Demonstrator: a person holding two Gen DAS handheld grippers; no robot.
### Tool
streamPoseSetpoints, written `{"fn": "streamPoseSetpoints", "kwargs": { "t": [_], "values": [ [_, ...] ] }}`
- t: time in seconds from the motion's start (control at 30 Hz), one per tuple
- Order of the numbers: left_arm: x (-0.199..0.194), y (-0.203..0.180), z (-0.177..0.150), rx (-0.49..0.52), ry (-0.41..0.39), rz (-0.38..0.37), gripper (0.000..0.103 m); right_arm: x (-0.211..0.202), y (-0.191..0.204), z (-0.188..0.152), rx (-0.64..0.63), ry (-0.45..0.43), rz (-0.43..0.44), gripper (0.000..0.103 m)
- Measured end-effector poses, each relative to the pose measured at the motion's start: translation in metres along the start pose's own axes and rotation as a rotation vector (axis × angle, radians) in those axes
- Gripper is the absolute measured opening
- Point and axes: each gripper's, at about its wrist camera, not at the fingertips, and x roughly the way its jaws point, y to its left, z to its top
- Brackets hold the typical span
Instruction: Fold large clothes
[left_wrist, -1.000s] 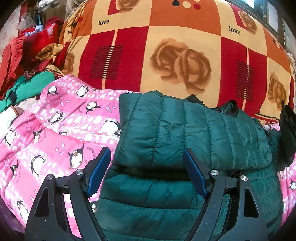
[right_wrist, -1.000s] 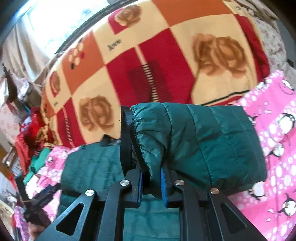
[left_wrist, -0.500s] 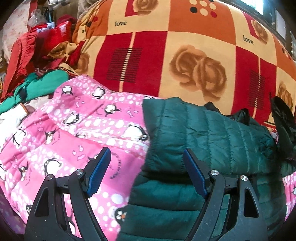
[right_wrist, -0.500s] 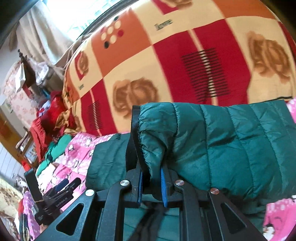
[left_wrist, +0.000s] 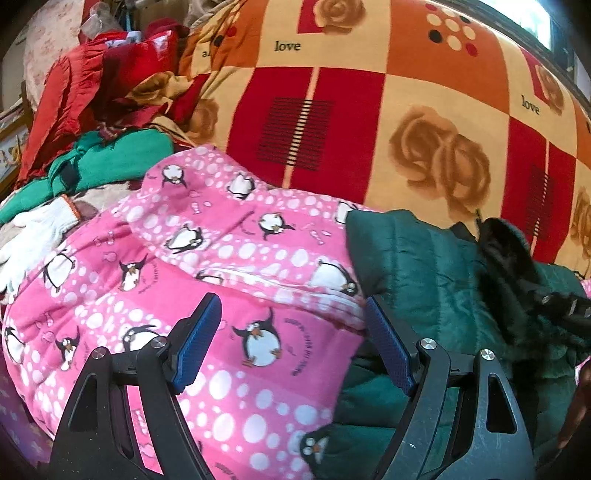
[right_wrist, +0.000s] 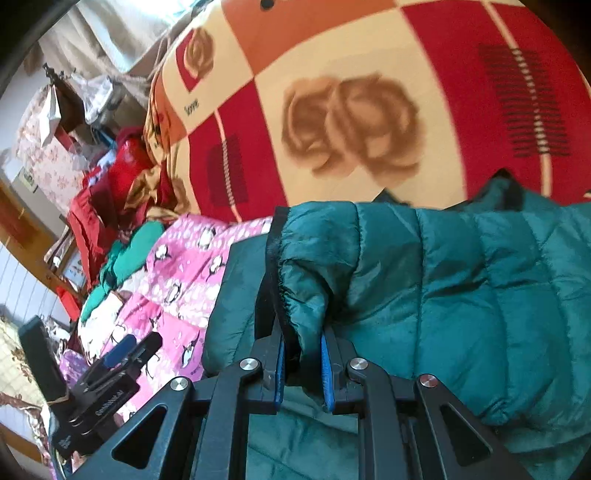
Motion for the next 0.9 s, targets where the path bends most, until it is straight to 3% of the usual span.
{"fn": "streamPoseSetpoints", "kwargs": {
  "t": [0.27, 0.3, 0.33, 0.4, 0.57, 0.67, 0.9],
  "values": [
    [0.008, 0.011, -0.002, -0.023, 0.017, 0.008, 0.08, 0.037, 0.005, -0.011, 0.024, 0.056, 0.02, 0.019],
    [0.008, 0.011, -0.003, -0.024, 0.019, 0.007, 0.08, 0.036, 0.003, -0.011, 0.033, 0.051, 0.047, 0.031],
    [0.008, 0.011, -0.003, -0.025, 0.021, 0.006, 0.08, 0.033, 0.003, -0.011, 0.04, 0.047, 0.086, 0.051],
    [0.007, 0.009, -0.003, -0.025, 0.021, 0.002, 0.08, 0.024, 0.006, -0.011, 0.042, 0.041, 0.133, 0.07],
    [0.002, 0.004, -0.001, -0.048, 0.02, -0.037, 0.08, -0.02, 0.013, -0.013, -0.028, 0.002, 0.098, 0.07],
    [-0.005, -0.002, 0.001, -0.081, 0.013, -0.111, 0.08, -0.051, 0.0, -0.017, -0.022, -0.026, 0.073, 0.07],
    [-0.01, -0.045, 0.01, -0.133, 0.04, -0.301, 0.081, -0.13, -0.063, -0.03, 0.008, -0.12, -0.095, 0.07]
  ]
}}
